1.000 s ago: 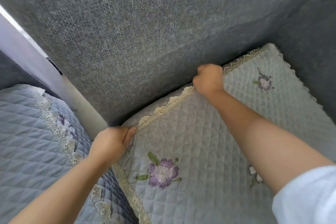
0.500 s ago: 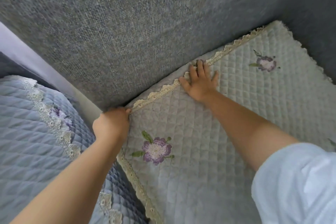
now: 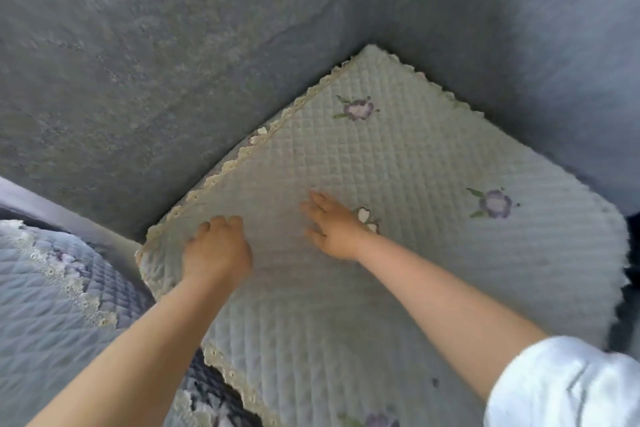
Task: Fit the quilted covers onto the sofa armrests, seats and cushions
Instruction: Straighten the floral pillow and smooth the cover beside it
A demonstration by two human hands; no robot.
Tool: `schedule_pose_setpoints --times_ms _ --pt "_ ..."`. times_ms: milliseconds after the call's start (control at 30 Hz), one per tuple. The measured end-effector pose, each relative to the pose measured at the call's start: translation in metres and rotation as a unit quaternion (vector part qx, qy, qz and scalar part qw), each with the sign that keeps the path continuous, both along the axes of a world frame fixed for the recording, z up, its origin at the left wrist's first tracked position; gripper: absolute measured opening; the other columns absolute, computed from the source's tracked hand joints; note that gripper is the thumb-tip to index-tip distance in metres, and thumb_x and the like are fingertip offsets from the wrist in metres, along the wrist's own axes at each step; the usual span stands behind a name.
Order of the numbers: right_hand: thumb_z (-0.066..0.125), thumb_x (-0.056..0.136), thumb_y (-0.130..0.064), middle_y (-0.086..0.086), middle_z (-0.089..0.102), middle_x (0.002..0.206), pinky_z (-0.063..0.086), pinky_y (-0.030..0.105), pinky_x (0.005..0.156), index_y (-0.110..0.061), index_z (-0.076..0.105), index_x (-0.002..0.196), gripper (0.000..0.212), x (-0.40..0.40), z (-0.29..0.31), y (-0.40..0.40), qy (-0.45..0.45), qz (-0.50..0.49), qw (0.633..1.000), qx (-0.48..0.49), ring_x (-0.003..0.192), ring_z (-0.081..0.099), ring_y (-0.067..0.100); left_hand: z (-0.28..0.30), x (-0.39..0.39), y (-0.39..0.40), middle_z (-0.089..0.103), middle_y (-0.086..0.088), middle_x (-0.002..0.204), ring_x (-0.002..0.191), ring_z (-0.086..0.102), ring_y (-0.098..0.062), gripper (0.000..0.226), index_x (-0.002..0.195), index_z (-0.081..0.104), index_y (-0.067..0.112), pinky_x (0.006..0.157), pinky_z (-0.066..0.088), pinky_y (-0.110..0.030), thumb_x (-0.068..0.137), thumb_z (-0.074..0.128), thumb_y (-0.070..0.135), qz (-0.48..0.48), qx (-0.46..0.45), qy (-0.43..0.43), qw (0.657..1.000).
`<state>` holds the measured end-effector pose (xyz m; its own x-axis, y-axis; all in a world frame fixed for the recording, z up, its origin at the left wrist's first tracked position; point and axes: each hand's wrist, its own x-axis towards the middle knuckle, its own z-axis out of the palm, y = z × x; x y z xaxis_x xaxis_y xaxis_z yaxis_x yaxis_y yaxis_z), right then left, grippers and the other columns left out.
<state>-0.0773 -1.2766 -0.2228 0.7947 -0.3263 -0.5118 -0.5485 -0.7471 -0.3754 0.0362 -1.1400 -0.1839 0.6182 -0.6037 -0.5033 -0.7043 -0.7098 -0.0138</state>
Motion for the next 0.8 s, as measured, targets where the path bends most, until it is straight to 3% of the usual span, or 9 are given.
schedule_pose_setpoints --times_ms 167,267,333,667,767,800 --pt "0.039 0.098 -0.024 0.011 0.013 0.155 0.006 0.026 0.112 -0.008 0.028 0.143 0.049 -0.131 0.088 -0.032 -0.064 -0.074 0.995 -0.024 0.144 0.006 0.023 0.061 -0.121 -0.06 0.048 -0.013 0.125 0.12 0.043 -0.032 0.031 0.119 0.046 0.009 0.088 0.042 -0.037 0.093 0.041 0.025 -0.081 -0.065 -0.003 0.995" --pt "0.04 0.097 -0.021 0.016 0.045 0.137 0.026 0.031 0.107 -0.002 0.053 0.126 0.037 -0.225 0.143 -0.054 -0.116 -0.166 0.976 -0.081 0.133 0.034 0.025 0.105 -0.203 -0.094 0.048 -0.015 0.122 0.12 0.043 -0.033 0.03 0.116 0.047 0.007 0.089 0.042 -0.038 0.092 0.043 0.026 -0.113 -0.113 0.013 0.987" --pt "0.041 0.095 -0.018 0.015 0.056 0.121 0.036 0.032 0.097 -0.001 0.06 0.114 0.032 -0.283 0.177 -0.063 -0.15 -0.201 0.961 -0.115 0.12 0.046 0.027 0.135 -0.254 -0.112 0.047 -0.015 0.123 0.121 0.042 -0.033 0.031 0.117 0.047 0.007 0.089 0.041 -0.038 0.092 0.044 0.025 -0.126 -0.133 0.022 0.983" --pt "0.044 0.092 -0.015 0.012 0.062 0.102 0.045 0.035 0.085 -0.002 0.066 0.096 0.026 -0.525 0.327 -0.085 -0.168 -0.305 0.917 -0.197 0.097 0.056 0.026 0.261 -0.453 -0.168 0.048 -0.014 0.12 0.113 0.045 -0.031 0.028 0.11 0.055 0.006 0.086 0.042 -0.037 0.092 0.04 0.022 -0.243 -0.187 0.043 0.951" --pt "0.042 0.092 -0.011 0.006 0.054 0.075 0.038 0.033 0.064 -0.005 0.057 0.068 0.029 -0.599 0.351 -0.077 -0.109 -0.378 0.897 -0.202 0.082 0.051 0.026 0.286 -0.495 -0.175 0.049 -0.015 0.118 0.11 0.047 -0.031 0.027 0.107 0.055 0.005 0.082 0.041 -0.035 0.091 0.04 0.02 -0.28 -0.189 0.059 0.939" --pt "0.041 0.091 -0.012 0.008 0.055 0.075 0.038 0.033 0.063 -0.003 0.056 0.069 0.028 -0.63 0.358 -0.072 -0.09 -0.413 0.883 -0.203 0.083 0.053 0.026 0.298 -0.514 -0.177 0.048 -0.014 0.118 0.11 0.047 -0.031 0.028 0.109 0.054 0.005 0.081 0.041 -0.035 0.091 0.039 0.02 -0.3 -0.186 0.062 0.933"
